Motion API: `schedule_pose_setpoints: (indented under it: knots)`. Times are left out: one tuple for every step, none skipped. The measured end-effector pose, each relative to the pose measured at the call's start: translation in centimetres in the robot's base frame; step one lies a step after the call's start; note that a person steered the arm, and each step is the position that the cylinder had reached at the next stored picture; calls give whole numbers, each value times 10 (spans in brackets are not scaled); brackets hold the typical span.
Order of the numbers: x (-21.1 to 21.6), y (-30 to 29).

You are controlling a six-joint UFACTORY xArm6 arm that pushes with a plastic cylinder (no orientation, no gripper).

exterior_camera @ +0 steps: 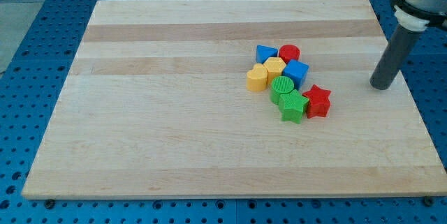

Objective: Move your arm to the right of the blue cube

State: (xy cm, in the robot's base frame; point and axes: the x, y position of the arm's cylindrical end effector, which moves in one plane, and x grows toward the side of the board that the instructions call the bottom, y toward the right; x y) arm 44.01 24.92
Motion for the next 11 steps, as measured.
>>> schedule_pose_setpoints:
  knots:
    - [0, 0]
    - [-3, 0]
    - [-3, 0]
    - [-3, -1]
    - [-3, -3]
    - [-3, -3]
    - [-3, -5]
    - [-3, -5]
    - [-3, -20]
    - [-3, -57]
    - [-3, -66]
